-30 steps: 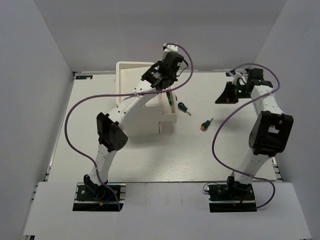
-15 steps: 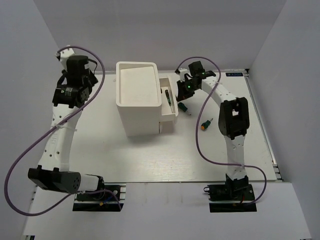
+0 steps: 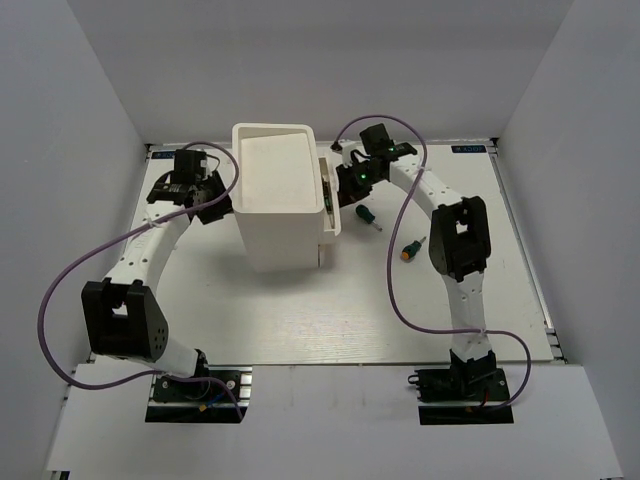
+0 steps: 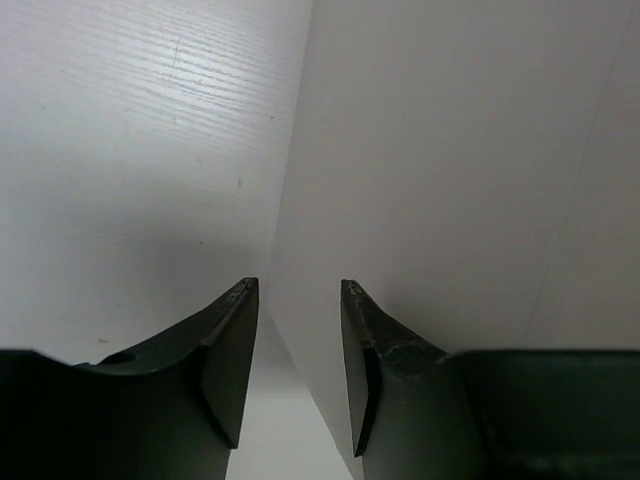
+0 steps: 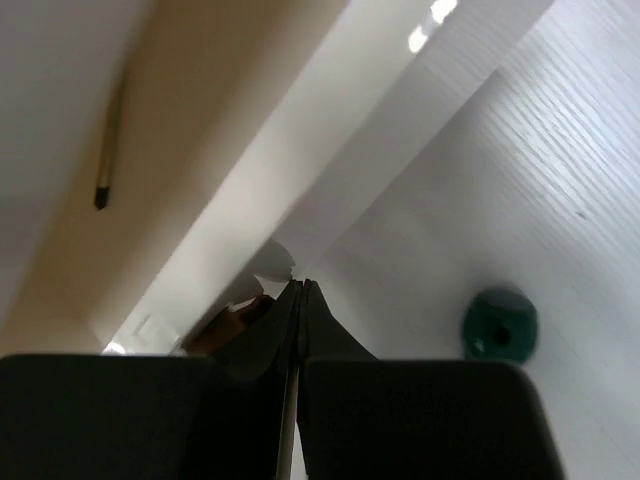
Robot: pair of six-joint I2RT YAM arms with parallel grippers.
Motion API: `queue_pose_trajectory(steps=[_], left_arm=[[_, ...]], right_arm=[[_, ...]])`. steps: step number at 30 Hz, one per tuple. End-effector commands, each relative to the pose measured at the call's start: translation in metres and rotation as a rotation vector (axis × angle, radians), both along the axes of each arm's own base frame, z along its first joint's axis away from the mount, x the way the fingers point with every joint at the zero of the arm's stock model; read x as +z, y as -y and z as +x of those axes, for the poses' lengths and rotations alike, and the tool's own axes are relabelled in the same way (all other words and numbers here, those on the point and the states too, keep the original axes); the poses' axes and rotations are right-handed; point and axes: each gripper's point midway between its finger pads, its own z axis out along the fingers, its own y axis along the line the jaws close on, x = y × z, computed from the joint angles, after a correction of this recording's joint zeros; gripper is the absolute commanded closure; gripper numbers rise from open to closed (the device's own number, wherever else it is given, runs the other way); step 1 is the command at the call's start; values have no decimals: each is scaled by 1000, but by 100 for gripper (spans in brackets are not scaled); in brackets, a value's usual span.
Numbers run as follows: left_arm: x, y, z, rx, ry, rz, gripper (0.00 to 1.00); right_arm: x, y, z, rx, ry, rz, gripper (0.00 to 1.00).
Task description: Sort the tools into containers
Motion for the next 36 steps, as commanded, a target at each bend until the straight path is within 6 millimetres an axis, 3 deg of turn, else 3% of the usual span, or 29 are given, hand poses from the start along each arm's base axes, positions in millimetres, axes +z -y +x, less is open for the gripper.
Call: queue_pose_trajectory(steps=[1,7,11,13,14,17,20,26,30,34,35,36], left_arm=[[31,22,11,-79,108,-92,51],[31,18,15,-63,97,-84,48],[27,8,15,-24,73,-63,44],[26,-3,10,12,47,-36,37],[30,-10,11,56,46,-14,29],[42,-30,4,112,67,3,22],[46,-34,3,113,73,-26,20],[38,-17,7,55,75,-105,19],[34,-9,12,26,69,-136,19],[31,-12,12,37,55,-125,19],[33,-14,12,47,51,-114,18],[34,-23,12,78,51,-90,18]], right_arm=[[35,-52,-27,149,5,140,100],[37,-74,-42,192,7,145,100],[33,-69,-41,159,-7,136,100],[36,-66,-40,158,16,118,100],[31,-59,-34,139,32,87,95],[21,-38,-24,101,27,77,75],[26,-41,-38,157,-39,154,84],[73,-83,-73,264,-149,394,88],[72,-84,-70,243,-165,408,88],[55,-73,-66,172,-163,313,90],[36,-59,-47,128,-53,194,90],[35,-48,-37,86,-30,164,90]])
